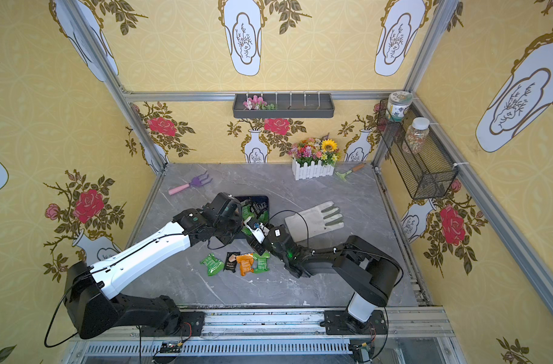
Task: Take the cookies out of the storage box
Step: Pick up the cookie from the storage box.
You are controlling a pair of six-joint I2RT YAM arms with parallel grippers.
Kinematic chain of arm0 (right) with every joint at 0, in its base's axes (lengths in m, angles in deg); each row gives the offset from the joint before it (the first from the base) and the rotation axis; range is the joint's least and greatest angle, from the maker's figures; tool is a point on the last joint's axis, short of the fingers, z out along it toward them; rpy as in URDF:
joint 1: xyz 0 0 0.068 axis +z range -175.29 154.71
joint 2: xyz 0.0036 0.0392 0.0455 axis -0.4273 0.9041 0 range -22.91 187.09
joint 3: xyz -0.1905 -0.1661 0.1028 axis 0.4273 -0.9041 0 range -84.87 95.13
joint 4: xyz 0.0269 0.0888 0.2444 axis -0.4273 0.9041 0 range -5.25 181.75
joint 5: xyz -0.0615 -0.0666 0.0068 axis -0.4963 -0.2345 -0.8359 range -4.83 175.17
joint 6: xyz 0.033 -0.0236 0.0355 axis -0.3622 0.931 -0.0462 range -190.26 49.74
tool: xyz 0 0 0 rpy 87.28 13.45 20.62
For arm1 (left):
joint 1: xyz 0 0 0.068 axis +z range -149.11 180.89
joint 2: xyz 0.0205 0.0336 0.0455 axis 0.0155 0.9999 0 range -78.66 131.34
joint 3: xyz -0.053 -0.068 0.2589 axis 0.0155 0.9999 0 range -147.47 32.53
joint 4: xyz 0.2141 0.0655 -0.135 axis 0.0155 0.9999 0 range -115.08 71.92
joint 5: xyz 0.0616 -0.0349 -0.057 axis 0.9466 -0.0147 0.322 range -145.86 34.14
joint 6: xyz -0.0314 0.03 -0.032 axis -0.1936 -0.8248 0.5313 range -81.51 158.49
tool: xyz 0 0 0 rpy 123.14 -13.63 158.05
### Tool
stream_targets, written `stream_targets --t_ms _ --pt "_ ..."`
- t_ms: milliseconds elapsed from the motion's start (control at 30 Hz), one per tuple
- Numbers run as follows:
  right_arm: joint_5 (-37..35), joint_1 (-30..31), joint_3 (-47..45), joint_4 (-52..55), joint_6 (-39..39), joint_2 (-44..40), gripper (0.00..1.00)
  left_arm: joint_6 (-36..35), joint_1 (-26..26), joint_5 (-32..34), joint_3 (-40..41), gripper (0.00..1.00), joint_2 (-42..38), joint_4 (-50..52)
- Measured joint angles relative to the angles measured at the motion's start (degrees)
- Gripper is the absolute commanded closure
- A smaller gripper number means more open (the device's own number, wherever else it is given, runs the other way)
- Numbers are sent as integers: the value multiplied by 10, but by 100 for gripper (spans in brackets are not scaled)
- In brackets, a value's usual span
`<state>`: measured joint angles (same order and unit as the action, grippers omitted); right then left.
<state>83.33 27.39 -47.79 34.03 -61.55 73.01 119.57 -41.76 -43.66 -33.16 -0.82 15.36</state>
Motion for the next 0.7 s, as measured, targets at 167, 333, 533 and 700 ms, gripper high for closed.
stream_targets --t_ms 167,333,533,700 --pt "23 -3 8 -33 7 28 65 6 0 -1 3 100 -7 -2" --pt "39 -3 4 -52 1 33 82 10 0 -2 7 90 -12 -1" --pt "47 -3 -30 -62 -23 -3 85 10 3 9 10 41 -19 -3" --pt "62 -2 -49 10 -116 -83 86 -31 14 62 25 24 -48 -47"
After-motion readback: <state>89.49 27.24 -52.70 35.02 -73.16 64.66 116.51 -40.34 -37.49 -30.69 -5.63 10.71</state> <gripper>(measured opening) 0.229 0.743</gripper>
